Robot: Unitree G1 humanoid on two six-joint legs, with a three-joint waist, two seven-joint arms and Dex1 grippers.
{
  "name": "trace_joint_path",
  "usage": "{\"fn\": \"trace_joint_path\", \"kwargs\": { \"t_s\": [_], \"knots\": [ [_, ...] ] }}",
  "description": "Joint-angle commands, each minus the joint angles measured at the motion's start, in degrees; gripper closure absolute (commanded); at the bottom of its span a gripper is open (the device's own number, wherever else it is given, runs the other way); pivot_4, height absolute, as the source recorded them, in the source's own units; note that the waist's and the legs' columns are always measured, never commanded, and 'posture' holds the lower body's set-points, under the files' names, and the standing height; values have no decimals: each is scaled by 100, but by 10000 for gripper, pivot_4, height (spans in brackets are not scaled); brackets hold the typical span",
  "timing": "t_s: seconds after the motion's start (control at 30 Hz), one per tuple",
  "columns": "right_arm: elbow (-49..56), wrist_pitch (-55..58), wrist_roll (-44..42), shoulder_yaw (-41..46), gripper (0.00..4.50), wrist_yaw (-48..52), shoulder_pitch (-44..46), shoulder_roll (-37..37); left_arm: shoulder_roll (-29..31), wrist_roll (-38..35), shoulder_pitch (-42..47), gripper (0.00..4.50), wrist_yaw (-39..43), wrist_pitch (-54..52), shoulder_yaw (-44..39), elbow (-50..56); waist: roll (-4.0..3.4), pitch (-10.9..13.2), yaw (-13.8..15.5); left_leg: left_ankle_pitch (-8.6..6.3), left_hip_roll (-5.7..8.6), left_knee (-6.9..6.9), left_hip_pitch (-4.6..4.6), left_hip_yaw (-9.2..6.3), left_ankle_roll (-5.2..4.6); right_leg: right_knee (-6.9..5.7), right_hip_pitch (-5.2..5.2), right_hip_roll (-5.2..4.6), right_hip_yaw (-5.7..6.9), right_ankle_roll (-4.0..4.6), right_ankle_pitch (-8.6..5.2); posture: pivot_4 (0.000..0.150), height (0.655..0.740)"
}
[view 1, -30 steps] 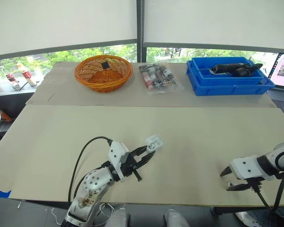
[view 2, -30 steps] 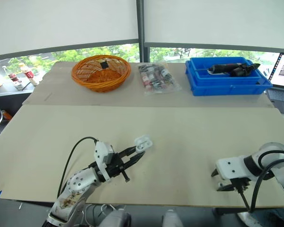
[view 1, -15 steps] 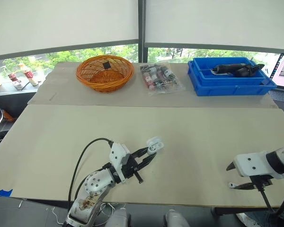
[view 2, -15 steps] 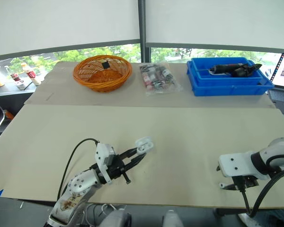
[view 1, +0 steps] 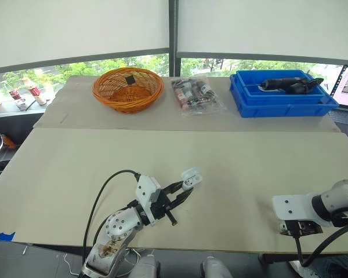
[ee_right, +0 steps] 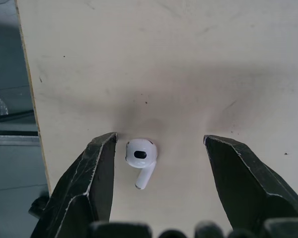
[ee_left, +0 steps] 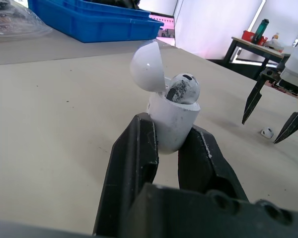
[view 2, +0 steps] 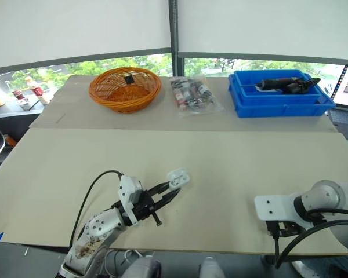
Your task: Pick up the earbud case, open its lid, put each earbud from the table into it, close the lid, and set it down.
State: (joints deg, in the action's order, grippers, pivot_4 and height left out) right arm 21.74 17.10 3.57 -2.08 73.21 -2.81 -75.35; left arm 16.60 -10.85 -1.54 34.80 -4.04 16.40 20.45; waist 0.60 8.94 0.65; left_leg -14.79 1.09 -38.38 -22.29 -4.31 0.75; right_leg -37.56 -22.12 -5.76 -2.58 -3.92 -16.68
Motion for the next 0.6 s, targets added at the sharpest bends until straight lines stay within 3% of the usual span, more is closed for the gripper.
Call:
{"fn": "trace_joint_path", "kwargs": {
  "t_s": [0.03,0.1,0.13,0.4,0.6],
  "knots": [
    [-93,-3,69,-92,13930,32,73,-17,-8,-10,4,39360,-24,22,17,225,0,0,-2,0,0,0,1,0,0,0,1,0,0,0,0,1500,7400],
    [-114,16,54,-125,13930,64,69,-20,-6,-9,1,39360,-25,24,19,225,0,0,1,0,0,0,1,0,0,0,1,0,1,0,0,1500,7400],
    [-117,17,55,-136,16413,68,68,-16,-5,-9,2,39360,-26,25,19,224,0,0,1,0,0,0,1,-1,0,0,1,0,1,0,0,1500,7400],
    [-55,61,-3,-81,41707,139,41,-9,10,-15,17,39360,-20,44,12,202,23,0,-34,0,-3,-1,7,-1,0,0,8,2,1,0,0,1500,7400],
    [117,15,-185,95,41687,160,259,20,3,-29,54,39360,-4,54,9,164,23,1,-36,0,-3,-1,7,-1,0,0,8,2,1,0,0,1500,7400]
  ]
}}
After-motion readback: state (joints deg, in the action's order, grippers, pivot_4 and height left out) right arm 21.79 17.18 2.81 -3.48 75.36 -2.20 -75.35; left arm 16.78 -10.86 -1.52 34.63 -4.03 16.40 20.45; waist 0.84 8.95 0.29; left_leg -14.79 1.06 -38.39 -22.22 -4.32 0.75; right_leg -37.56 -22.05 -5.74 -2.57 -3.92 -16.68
